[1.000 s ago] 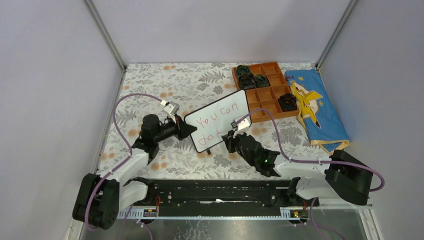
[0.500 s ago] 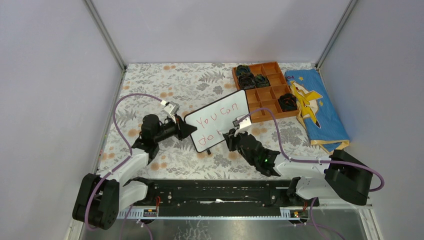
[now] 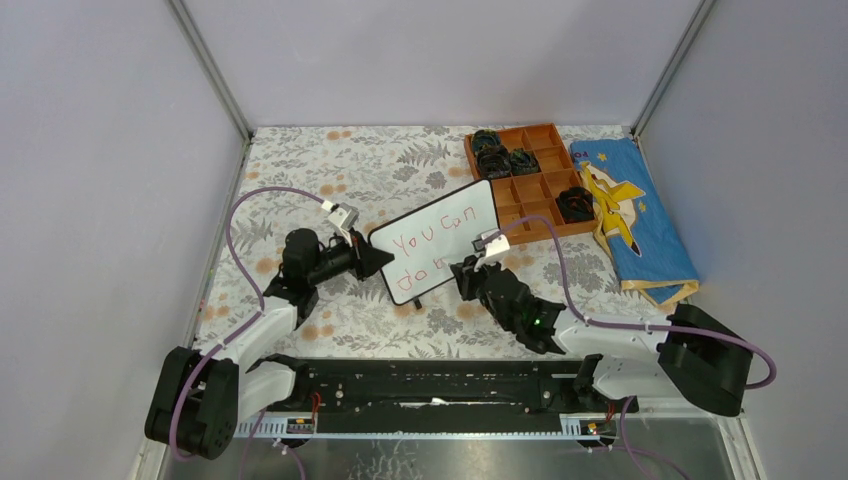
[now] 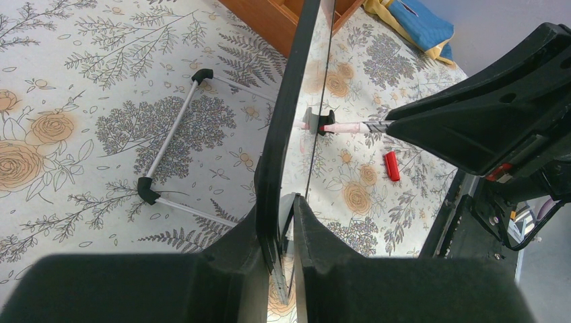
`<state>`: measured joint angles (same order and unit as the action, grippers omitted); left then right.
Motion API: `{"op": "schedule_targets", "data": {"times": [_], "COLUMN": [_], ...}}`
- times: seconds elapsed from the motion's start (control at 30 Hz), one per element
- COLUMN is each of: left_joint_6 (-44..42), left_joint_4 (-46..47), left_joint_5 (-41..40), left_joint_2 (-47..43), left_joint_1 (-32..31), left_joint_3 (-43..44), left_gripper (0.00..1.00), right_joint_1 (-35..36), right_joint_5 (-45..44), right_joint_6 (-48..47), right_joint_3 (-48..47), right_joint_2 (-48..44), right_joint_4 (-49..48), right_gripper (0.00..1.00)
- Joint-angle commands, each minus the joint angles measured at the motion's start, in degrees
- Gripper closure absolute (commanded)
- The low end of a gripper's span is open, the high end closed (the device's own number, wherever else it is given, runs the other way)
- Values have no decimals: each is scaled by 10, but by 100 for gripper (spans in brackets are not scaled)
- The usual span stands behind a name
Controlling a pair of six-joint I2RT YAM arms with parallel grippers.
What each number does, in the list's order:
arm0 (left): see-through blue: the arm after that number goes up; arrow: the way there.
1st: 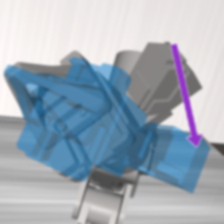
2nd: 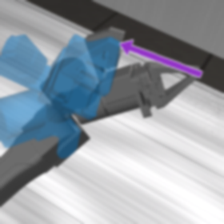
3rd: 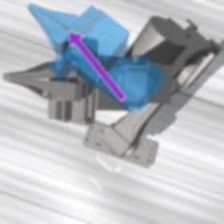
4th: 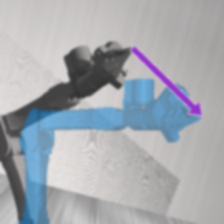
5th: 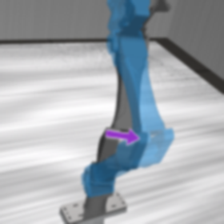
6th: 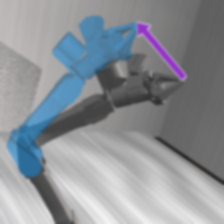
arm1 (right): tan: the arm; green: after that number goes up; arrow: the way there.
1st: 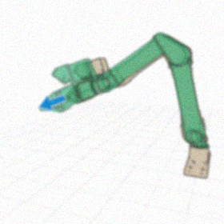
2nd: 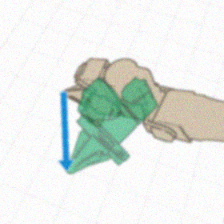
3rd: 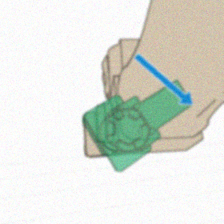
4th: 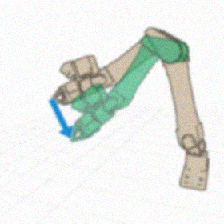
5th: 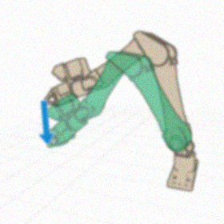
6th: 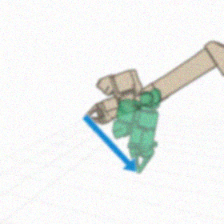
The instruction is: Write a sentence on the whiteboard
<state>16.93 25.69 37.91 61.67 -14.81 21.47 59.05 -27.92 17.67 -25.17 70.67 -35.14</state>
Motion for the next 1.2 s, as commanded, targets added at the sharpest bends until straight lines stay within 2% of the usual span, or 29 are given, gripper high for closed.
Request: {"op": "schedule_targets", "data": {"times": [0.0,0.27,0.53,1.17], "left_joint_6": [-61,-60,-61,-61], "left_joint_4": [-52,-52,-53,-53], "left_joint_5": [-57,-57,-57,-58], "left_joint_2": [6,7,7,8], "left_joint_1": [0,0,-2,-2], "left_joint_3": [-5,-5,-4,-4], "left_gripper": [87,87,87,87], "right_joint_1": [-5,-12,-13,-15], "right_joint_5": [-4,15,25,-29], "right_joint_6": [-9,-11,-20,-27], "right_joint_3": [16,5,-7,-23], "right_joint_2": [-45,-51,-28,5], "right_joint_4": [-31,-12,-47,-71], "right_gripper": [100,100,100,100]}}
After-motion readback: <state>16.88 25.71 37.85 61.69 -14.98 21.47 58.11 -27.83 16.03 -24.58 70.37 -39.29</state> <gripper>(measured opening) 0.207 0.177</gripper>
